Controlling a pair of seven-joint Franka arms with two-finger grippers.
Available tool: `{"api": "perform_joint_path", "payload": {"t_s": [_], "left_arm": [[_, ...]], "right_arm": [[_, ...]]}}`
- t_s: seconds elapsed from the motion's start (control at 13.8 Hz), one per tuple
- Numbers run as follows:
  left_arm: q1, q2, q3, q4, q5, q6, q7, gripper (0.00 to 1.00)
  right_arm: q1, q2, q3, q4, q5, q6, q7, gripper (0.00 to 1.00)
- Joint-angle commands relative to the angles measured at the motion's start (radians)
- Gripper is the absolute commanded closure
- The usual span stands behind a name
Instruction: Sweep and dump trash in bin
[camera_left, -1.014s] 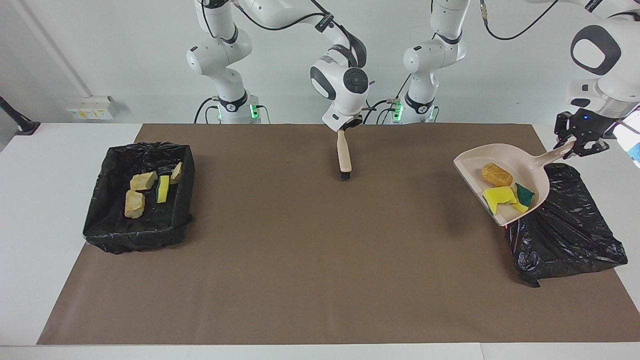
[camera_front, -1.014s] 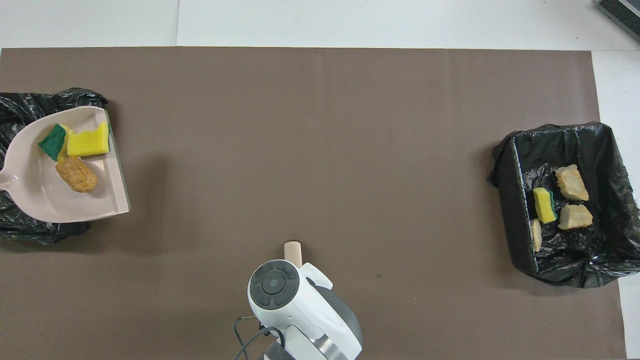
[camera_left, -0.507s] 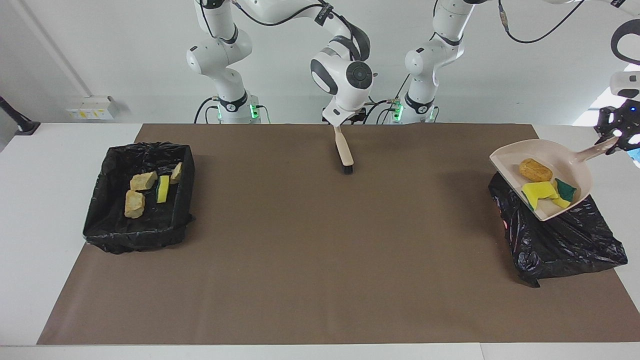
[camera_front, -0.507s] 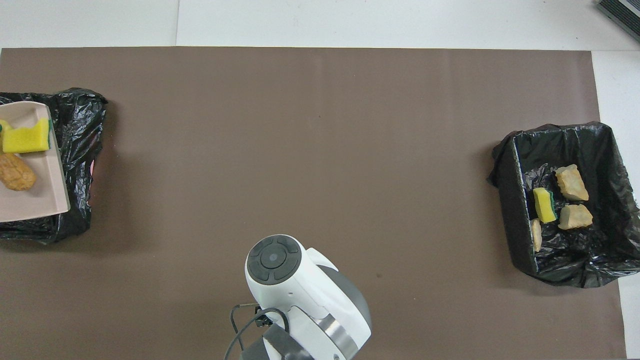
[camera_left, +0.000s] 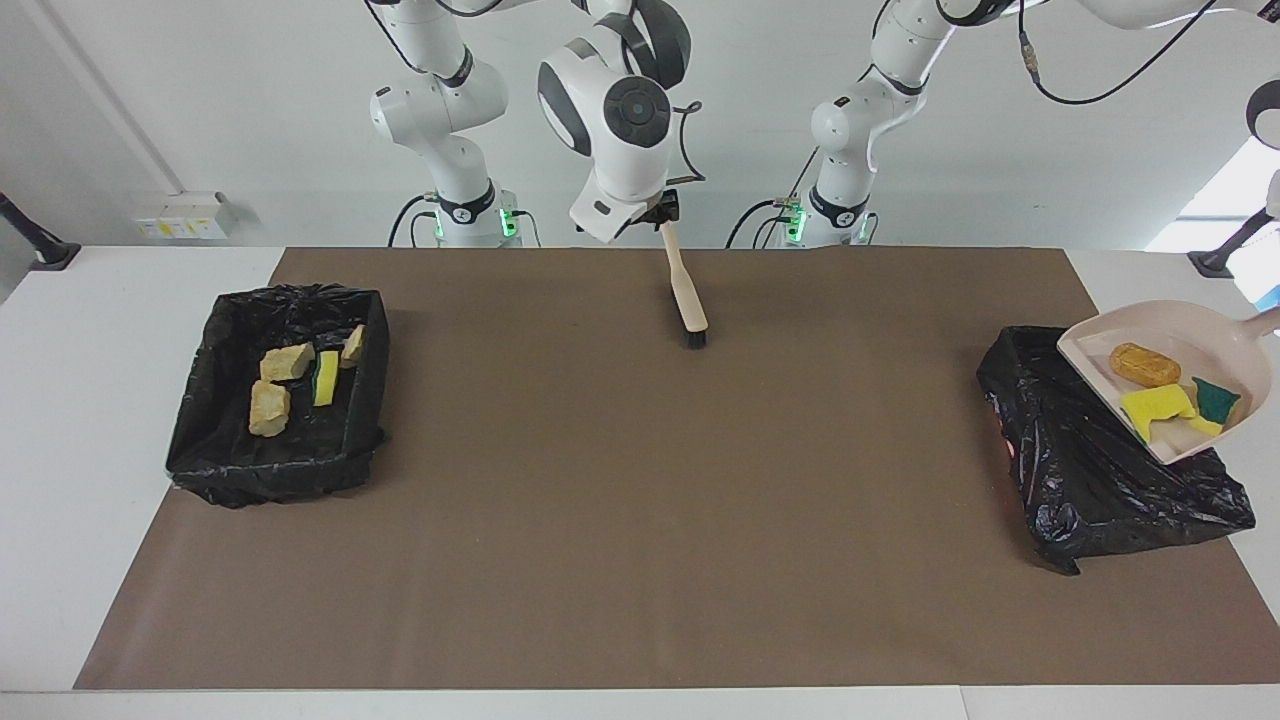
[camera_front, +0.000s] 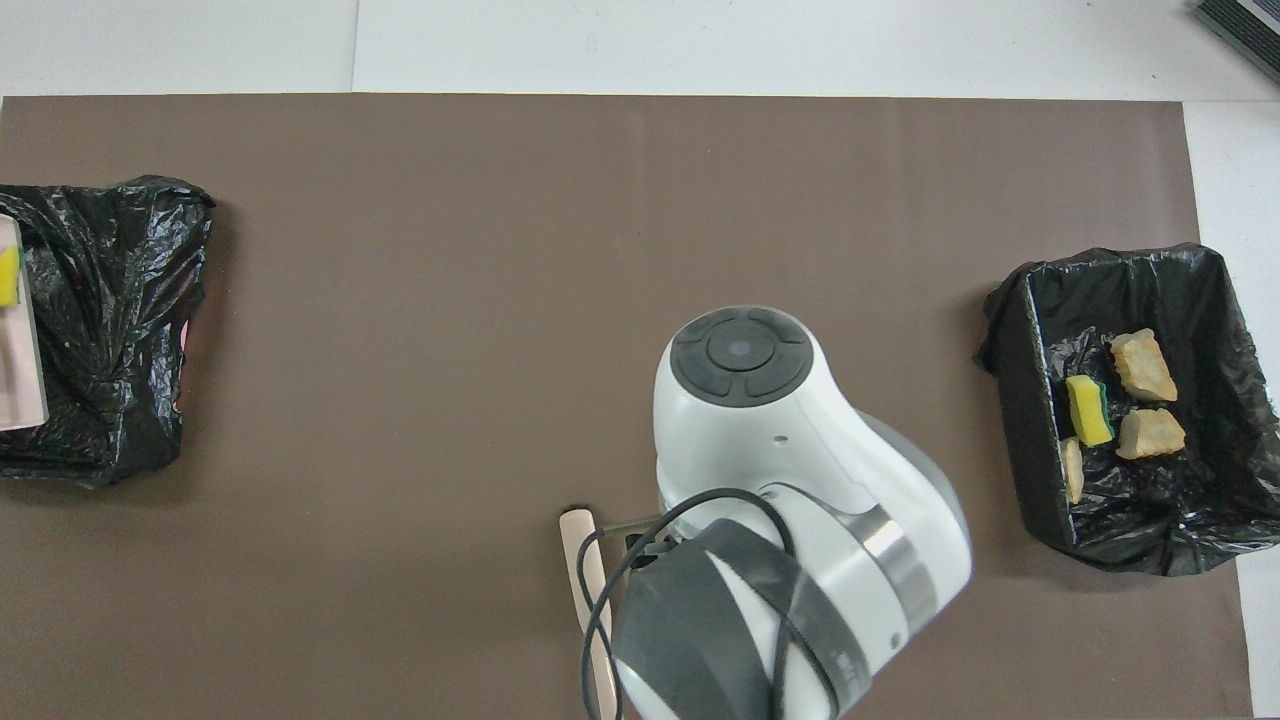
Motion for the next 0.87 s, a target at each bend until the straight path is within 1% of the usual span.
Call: {"api": "perform_joint_path", "payload": {"t_s": [0.0,0.07,0.14,0.22,0.36,0.43,0.58,0.8], "left_arm": [[-0.046,0.020,0.000,0.023,0.228,0.030,-0.143,1.00],[-0.095,0.018,0.000,0.021,0.307,0.008,-0.212,1.00],[-0.135,0.015,0.001,0.018,0.336,-0.031,-0.262,1.00],[-0.145,0.014,0.003,0.017,0.355,-0.067,-0.297,1.00],[-0.166,0.009,0.000,0.012,0.422,-0.075,-0.305,1.00],[-0.171,0.008,0.001,0.011,0.448,-0.078,-0.305,1.00],[-0.183,0.003,0.001,0.000,0.516,-0.078,-0.307,1.00],[-0.185,0.003,0.003,0.009,0.565,-0.079,-0.304,1.00]], "right_arm": [[-0.066,0.012,0.003,0.087,-0.072,-0.082,-0.133,0.00],[-0.114,0.012,-0.014,0.117,-0.071,-0.090,-0.194,0.00],[-0.158,0.012,-0.022,0.144,-0.083,-0.100,-0.270,0.00],[-0.194,0.012,-0.024,0.160,-0.115,-0.117,-0.350,0.00],[-0.278,0.014,-0.030,0.181,-0.183,-0.116,-0.496,0.00],[-0.318,0.014,-0.031,0.190,-0.186,-0.104,-0.545,0.00],[-0.378,0.014,-0.036,0.206,-0.201,-0.064,-0.564,0.00],[-0.413,0.012,-0.066,0.206,-0.203,0.008,-0.546,0.00]]}}
